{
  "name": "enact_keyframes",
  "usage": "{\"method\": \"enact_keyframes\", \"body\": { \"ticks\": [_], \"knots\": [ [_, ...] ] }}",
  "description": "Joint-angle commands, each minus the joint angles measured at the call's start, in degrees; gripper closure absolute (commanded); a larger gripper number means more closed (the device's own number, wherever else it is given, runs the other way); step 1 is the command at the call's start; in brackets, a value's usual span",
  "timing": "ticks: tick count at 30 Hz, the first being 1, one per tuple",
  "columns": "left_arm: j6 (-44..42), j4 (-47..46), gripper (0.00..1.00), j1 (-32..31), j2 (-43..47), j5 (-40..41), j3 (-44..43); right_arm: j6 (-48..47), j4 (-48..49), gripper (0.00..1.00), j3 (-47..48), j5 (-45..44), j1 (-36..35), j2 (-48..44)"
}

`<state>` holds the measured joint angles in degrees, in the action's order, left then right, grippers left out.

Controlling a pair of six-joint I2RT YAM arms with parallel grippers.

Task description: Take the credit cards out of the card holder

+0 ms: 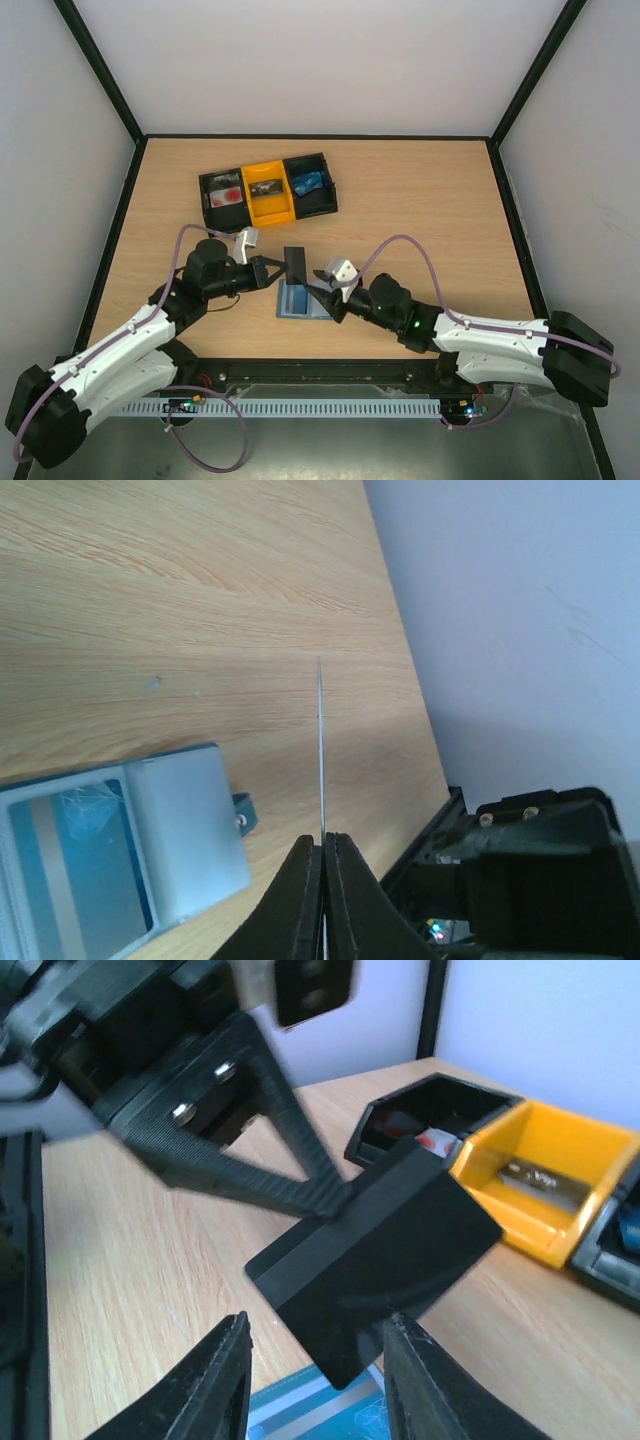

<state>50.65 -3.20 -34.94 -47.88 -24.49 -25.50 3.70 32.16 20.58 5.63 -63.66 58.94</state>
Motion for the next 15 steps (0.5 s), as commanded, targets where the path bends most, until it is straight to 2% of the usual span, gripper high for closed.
{"method": "enact_keyframes", "body": {
  "ticks": [1, 8, 11, 15],
  "knots": [
    [3.04, 0.02, 0.97, 0.43, 2.25, -4.45, -1.74, -17.44, 0.89, 0.63, 0.59, -7.08, -6.12, 1.37],
    [5.35, 0.27, 0.97, 0.66, 4.44, -5.06, -2.66, -31.62, -2.67, 0.55, 2.63, -19.35, -12.53, 3.21],
    [6.13, 1.53, 0.97, 0.69, 4.76, -5.8, -2.5, -36.16, -1.48, 0.51, 2.89, -23.8, -14.83, 3.91],
    [9.07, -1.33, 0.97, 0.81, 5.61, -8.85, -1.06, -39.98, 2.25, 0.51, 2.76, -29.82, -18.19, 5.54]
  ]
}}
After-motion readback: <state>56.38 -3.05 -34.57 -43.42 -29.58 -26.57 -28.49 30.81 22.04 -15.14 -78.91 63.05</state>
